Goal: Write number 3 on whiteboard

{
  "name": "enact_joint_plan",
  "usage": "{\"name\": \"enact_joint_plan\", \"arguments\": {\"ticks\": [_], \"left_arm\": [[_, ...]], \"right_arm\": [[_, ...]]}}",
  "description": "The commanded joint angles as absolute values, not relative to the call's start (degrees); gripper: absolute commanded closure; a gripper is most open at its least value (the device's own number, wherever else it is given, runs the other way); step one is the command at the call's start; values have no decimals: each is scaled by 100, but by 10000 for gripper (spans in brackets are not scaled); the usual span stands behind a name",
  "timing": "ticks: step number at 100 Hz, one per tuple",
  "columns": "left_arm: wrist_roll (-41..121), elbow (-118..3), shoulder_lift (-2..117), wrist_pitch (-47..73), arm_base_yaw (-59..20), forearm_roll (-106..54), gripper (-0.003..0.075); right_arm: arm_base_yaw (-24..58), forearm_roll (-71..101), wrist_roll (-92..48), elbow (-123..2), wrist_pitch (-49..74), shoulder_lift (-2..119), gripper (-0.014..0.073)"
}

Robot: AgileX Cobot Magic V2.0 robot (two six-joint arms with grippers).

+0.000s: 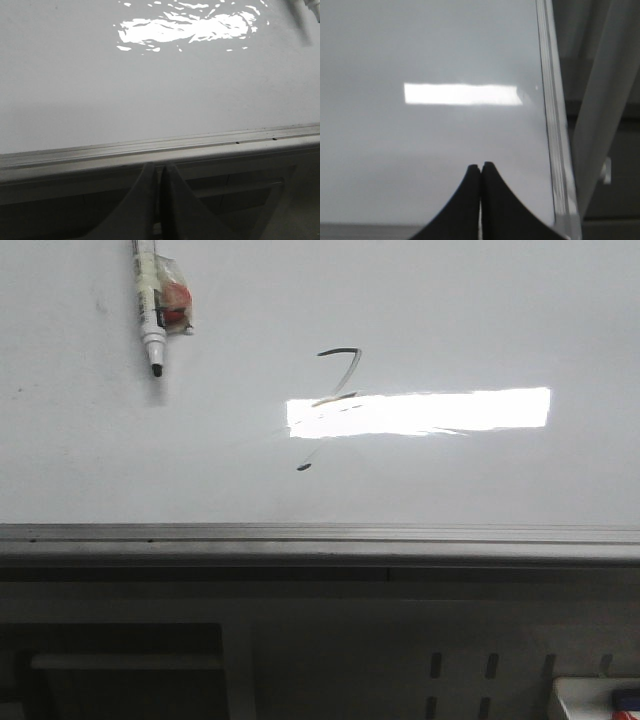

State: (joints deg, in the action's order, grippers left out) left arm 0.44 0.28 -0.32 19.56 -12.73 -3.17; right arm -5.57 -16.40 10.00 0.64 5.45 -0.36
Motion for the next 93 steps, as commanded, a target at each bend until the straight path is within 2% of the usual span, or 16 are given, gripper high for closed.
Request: {"name": "enact_joint_plan", "arguments": {"ticks": [1, 22, 93], "left_arm": [[0, 221, -164, 1721, -1263, -388, 741], [0, 221, -164, 1721, -1263, -388, 741], [0, 221, -164, 1721, -1263, -388, 741]], "right_arm": [[-591, -1602, 1019, 189, 959, -141, 658], [-591, -1573, 1019, 189, 1900, -141, 658], [-591, -1573, 1019, 189, 1835, -141, 658]]}}
